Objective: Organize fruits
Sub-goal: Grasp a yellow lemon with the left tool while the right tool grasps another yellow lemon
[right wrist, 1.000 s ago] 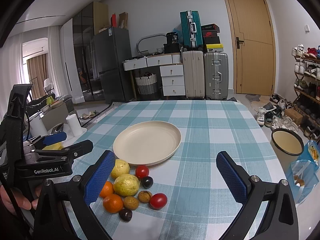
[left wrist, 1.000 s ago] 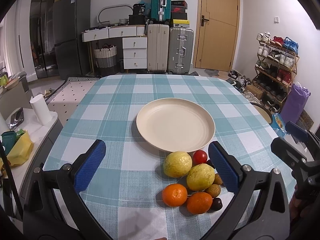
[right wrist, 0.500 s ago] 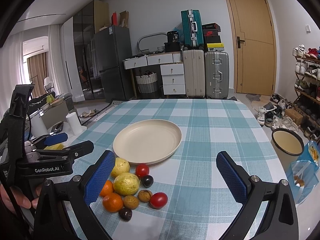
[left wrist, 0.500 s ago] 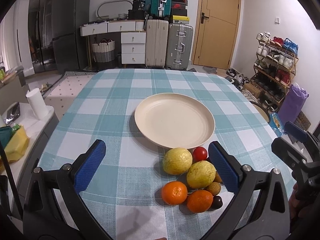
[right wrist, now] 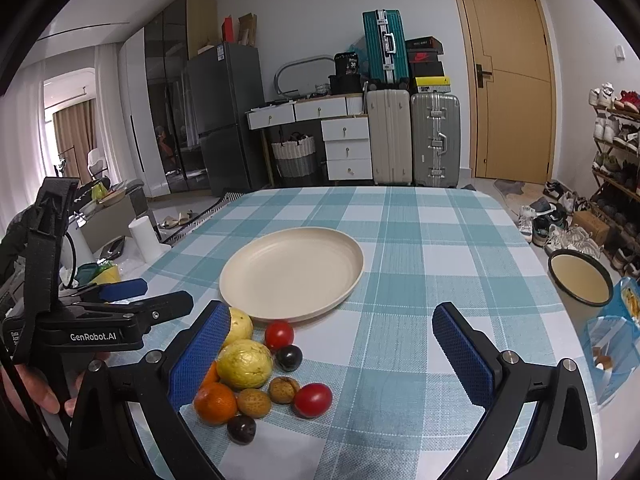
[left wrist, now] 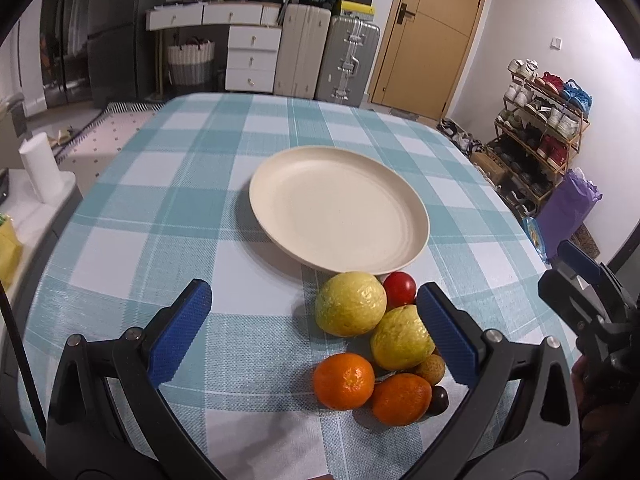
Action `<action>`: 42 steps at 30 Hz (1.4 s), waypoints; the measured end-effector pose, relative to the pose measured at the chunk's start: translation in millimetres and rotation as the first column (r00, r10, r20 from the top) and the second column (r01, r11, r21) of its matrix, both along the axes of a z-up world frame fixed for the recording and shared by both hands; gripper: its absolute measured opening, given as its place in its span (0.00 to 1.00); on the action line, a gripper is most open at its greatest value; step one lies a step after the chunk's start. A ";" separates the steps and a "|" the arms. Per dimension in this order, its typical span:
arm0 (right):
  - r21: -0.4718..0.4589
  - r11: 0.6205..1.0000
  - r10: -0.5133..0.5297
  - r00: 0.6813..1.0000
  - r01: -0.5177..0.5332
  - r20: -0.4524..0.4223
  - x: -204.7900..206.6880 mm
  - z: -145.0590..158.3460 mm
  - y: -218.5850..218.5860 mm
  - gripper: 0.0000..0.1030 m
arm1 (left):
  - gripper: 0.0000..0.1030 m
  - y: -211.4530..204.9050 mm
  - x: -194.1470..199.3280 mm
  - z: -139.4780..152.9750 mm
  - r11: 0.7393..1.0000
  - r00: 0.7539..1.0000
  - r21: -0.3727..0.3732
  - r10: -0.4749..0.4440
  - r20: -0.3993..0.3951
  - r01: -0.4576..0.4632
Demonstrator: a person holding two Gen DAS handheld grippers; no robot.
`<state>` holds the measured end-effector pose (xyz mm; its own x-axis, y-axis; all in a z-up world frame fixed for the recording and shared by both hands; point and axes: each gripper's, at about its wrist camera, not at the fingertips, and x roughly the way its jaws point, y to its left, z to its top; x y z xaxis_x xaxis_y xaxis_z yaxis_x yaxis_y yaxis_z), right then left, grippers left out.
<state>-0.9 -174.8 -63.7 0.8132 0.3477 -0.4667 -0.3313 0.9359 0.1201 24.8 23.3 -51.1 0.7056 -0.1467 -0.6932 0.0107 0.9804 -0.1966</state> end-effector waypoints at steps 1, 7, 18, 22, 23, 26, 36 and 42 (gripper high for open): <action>-0.004 1.000 -0.001 1.000 0.001 -0.002 1.8 -0.6 0.5 1.00 | 0.99 0.7 2.9 -2.4 1.000 1.000 -0.008 -0.004 -0.010 0.004; -0.039 0.999 0.013 1.000 -0.014 -0.015 14.0 -8.7 7.2 1.00 | 0.98 1.0 21.4 -21.2 0.996 0.997 -0.074 -0.047 -0.064 0.042; -0.027 1.000 0.001 0.997 -0.003 -0.077 39.7 -28.9 1.8 1.00 | 0.82 10.5 56.4 -51.8 0.965 0.977 -0.252 -0.118 -0.175 0.071; -0.026 1.000 0.000 0.996 -0.002 -0.086 45.6 -32.4 0.3 1.00 | 0.72 13.7 67.7 -59.4 0.952 0.972 -0.294 -0.145 -0.184 0.087; -0.028 1.000 -0.001 0.996 -0.001 -0.088 47.8 -33.2 0.0 1.00 | 0.68 14.0 70.6 -61.1 0.947 0.970 -0.308 -0.154 -0.188 0.091; -0.030 1.000 0.001 0.996 -0.004 -0.091 50.9 -34.6 -0.2 1.00 | 0.59 16.3 74.6 -65.2 0.930 0.965 -0.355 -0.177 -0.194 0.100; -0.021 0.999 0.031 0.993 -0.034 -0.112 51.6 -37.6 3.5 1.00 | 0.48 21.2 79.6 -68.2 0.902 0.961 -0.411 -0.216 -0.171 0.130; 0.012 0.995 0.101 0.986 -0.100 -0.130 47.9 -38.4 10.1 1.00 | 0.48 25.0 68.3 -64.8 0.897 0.961 -0.420 -0.223 -0.164 0.136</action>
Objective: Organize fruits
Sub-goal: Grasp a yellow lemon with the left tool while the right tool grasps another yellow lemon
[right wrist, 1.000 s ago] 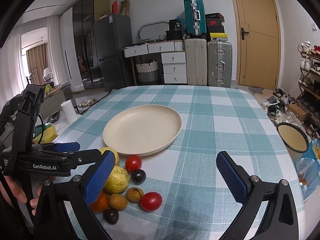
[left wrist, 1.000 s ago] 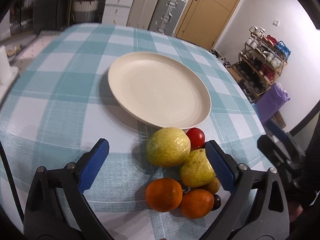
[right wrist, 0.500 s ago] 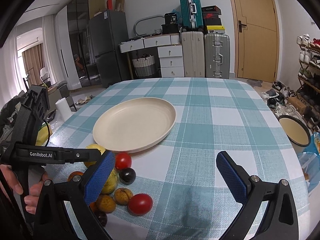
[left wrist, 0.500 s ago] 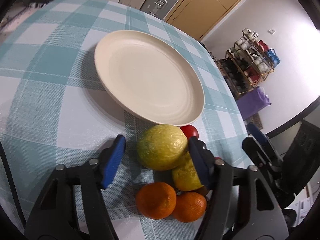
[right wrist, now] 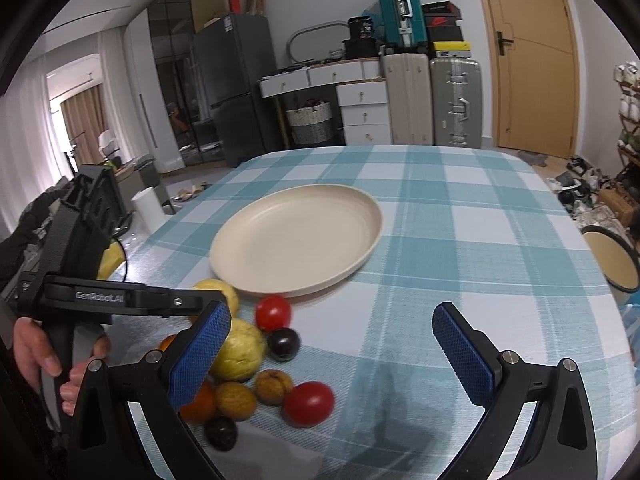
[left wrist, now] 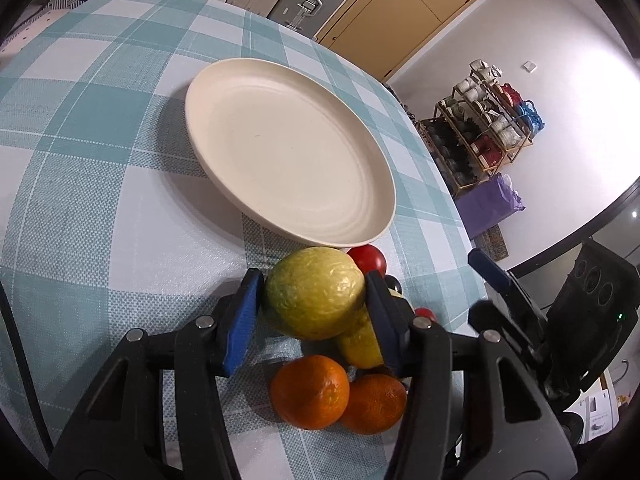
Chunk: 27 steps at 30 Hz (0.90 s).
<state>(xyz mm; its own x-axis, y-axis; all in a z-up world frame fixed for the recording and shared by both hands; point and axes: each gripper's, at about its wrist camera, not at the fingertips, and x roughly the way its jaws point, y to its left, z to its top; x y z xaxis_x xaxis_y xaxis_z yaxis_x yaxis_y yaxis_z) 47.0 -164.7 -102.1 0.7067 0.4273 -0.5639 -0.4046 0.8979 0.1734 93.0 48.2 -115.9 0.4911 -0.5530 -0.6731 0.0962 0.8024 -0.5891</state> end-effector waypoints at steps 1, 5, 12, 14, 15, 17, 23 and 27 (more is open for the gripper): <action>0.007 1.000 0.018 1.000 -0.018 -0.005 -0.3 -0.2 1.9 1.00 | 0.48 0.5 -3.6 0.3 1.000 1.000 -0.007 -0.003 -0.002 0.003; 0.030 0.997 0.072 0.997 -0.071 -0.021 -3.5 -1.7 11.3 1.00 | 0.48 5.7 -9.5 2.1 1.000 1.000 -0.017 0.005 0.002 -0.005; 0.040 0.990 0.141 0.987 -0.138 -0.078 -4.6 -9.4 35.3 1.00 | 0.48 17.8 -16.2 8.8 0.999 1.000 -0.036 0.021 0.019 -0.021; 0.042 0.987 0.156 0.983 -0.152 -0.095 -4.7 -11.0 43.6 1.00 | 0.48 22.0 -18.3 10.5 0.999 0.999 -0.035 0.029 0.024 -0.029; 0.042 0.987 0.159 0.982 -0.155 -0.100 -5.4 -11.4 46.3 1.00 | 0.48 24.0 -19.6 11.3 0.999 0.999 -0.033 0.036 0.026 -0.035; 0.044 0.985 0.168 0.980 -0.164 -0.110 -5.1 -11.7 52.0 0.99 | 0.48 27.2 -21.9 13.2 0.999 0.999 -0.030 0.038 0.033 -0.037; 0.025 0.987 0.159 0.976 -0.157 -0.149 -1.0 -14.7 66.7 0.87 | 0.48 37.1 -27.3 14.0 0.998 0.998 -0.040 0.048 0.039 -0.046; 0.013 0.990 0.138 0.976 -0.138 -0.170 2.9 -18.3 71.5 0.80 | 0.48 42.1 -30.3 12.4 0.998 0.998 -0.045 0.051 0.034 -0.049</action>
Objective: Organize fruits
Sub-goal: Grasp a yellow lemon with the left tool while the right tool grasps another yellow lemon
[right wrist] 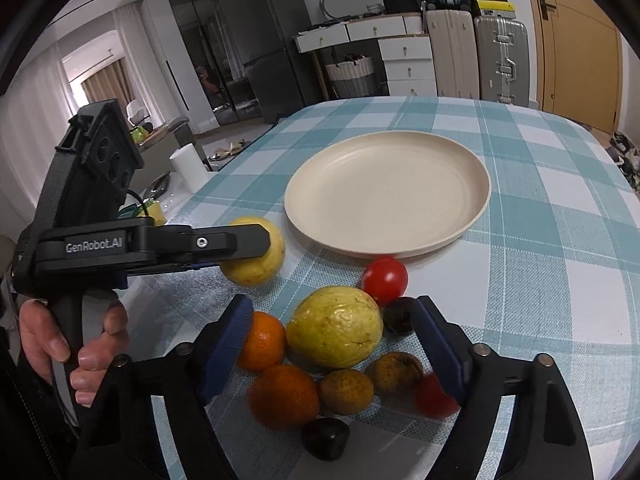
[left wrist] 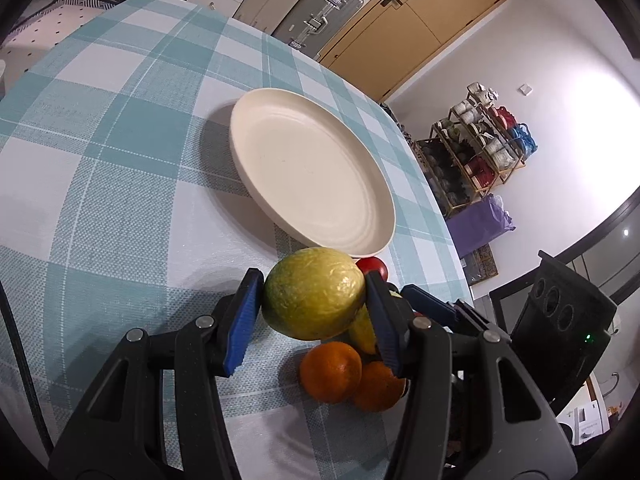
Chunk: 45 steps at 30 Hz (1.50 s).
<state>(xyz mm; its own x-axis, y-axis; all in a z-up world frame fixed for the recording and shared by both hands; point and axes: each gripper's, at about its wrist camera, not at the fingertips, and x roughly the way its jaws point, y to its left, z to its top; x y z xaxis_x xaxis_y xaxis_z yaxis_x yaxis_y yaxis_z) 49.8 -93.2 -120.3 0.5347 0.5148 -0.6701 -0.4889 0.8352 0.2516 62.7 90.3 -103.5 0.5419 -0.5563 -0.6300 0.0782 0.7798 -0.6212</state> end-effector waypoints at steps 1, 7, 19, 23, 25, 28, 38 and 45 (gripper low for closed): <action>-0.005 1.000 -0.004 1.000 0.004 -0.003 0.2 -0.5 1.2 0.77 | 0.48 0.3 -0.1 0.0 1.000 1.000 -0.001 0.001 0.001 -0.001; -0.061 0.998 -0.019 1.000 0.019 0.011 0.7 -0.6 8.6 0.68 | 0.48 4.3 -2.7 -2.5 1.000 1.000 -0.003 0.003 -0.003 -0.003; -0.200 0.979 -0.004 0.994 0.026 0.109 -20.7 -1.6 27.3 0.51 | 0.48 6.8 -6.8 -4.2 1.000 1.000 0.004 0.002 -0.006 -0.002; -0.155 0.987 -0.016 0.995 0.031 0.100 -18.7 -0.7 22.7 0.48 | 0.48 6.5 -9.0 1.2 1.000 1.000 0.013 0.006 0.006 -0.006; -0.132 0.990 -0.026 0.995 0.038 0.096 -17.2 1.2 18.4 0.41 | 0.48 5.5 -8.2 3.3 1.000 1.000 0.017 0.009 0.009 -0.009; -0.085 0.996 -0.031 0.995 0.039 0.097 -15.5 6.8 11.9 0.31 | 0.48 4.6 -4.2 2.7 1.000 1.000 0.019 0.010 0.003 -0.010; -0.099 0.995 0.002 0.999 0.001 0.034 -10.5 -0.2 13.8 0.46 | 0.48 2.0 -3.7 4.6 0.999 1.000 0.029 0.014 -0.004 -0.013; -0.086 0.996 0.008 1.000 -0.007 0.008 -11.3 -5.5 14.8 0.48 | 0.48 1.9 -3.9 4.6 0.999 1.000 0.029 0.013 -0.006 -0.013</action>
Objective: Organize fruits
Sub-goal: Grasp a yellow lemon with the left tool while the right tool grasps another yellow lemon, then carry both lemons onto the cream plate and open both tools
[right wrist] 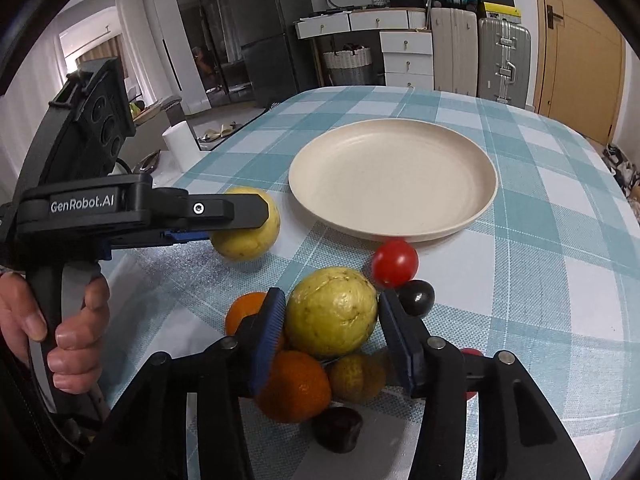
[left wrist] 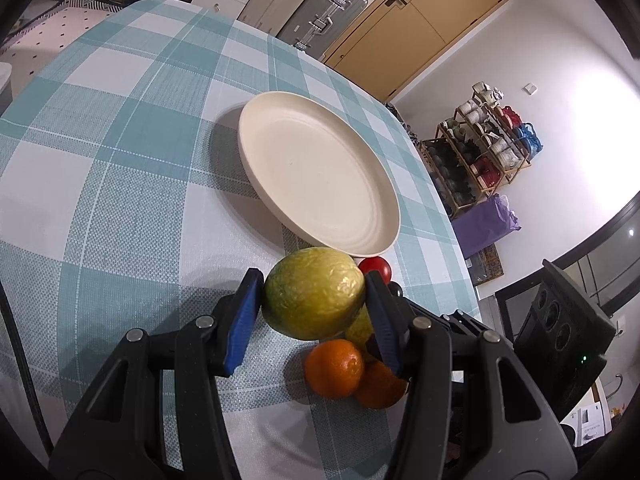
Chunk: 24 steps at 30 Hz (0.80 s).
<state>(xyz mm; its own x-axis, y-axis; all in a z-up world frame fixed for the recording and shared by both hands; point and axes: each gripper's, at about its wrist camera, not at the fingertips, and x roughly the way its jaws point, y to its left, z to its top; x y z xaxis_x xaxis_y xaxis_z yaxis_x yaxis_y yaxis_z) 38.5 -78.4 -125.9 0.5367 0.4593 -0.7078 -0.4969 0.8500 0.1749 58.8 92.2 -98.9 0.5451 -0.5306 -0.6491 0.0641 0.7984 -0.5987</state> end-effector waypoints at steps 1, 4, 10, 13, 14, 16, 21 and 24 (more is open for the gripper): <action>0.005 1.000 0.000 1.000 0.000 -0.002 0.5 0.0 -0.8 0.47 | 0.48 0.2 -0.4 0.6 1.000 1.000 0.001 0.000 0.003 0.000; 0.036 0.999 -0.005 1.000 0.006 -0.015 3.0 0.1 -5.0 0.46 | 0.48 1.0 -1.7 4.0 1.000 1.000 0.004 0.001 0.015 -0.001; 0.125 0.992 -0.029 0.999 0.031 -0.014 6.0 8.9 -20.6 0.45 | 0.48 2.5 1.7 13.4 1.000 0.999 0.008 -0.002 0.034 0.001; 0.157 0.987 -0.038 0.999 0.035 0.016 8.8 21.6 -26.6 0.45 | 0.48 2.5 5.4 20.5 1.000 0.999 0.012 -0.004 0.048 0.004; 0.167 0.985 -0.041 0.999 0.036 0.027 9.8 25.9 -28.5 0.45 | 0.48 2.6 6.4 23.5 1.000 0.999 0.013 -0.006 0.053 0.005; 0.187 0.982 -0.045 0.998 0.036 0.047 13.0 34.5 -32.7 0.45 | 0.48 1.6 11.1 29.5 1.000 0.998 0.019 -0.013 0.064 0.011; 0.214 0.976 -0.049 0.996 0.032 0.076 30.6 48.4 -39.5 0.45 | 0.48 0.0 30.7 43.4 0.999 0.997 0.043 -0.014 0.080 0.010; 0.227 0.973 -0.055 0.995 0.035 0.080 46.0 51.6 -43.8 0.45 | 0.48 -1.9 46.2 48.1 0.999 0.997 0.053 -0.013 0.079 0.009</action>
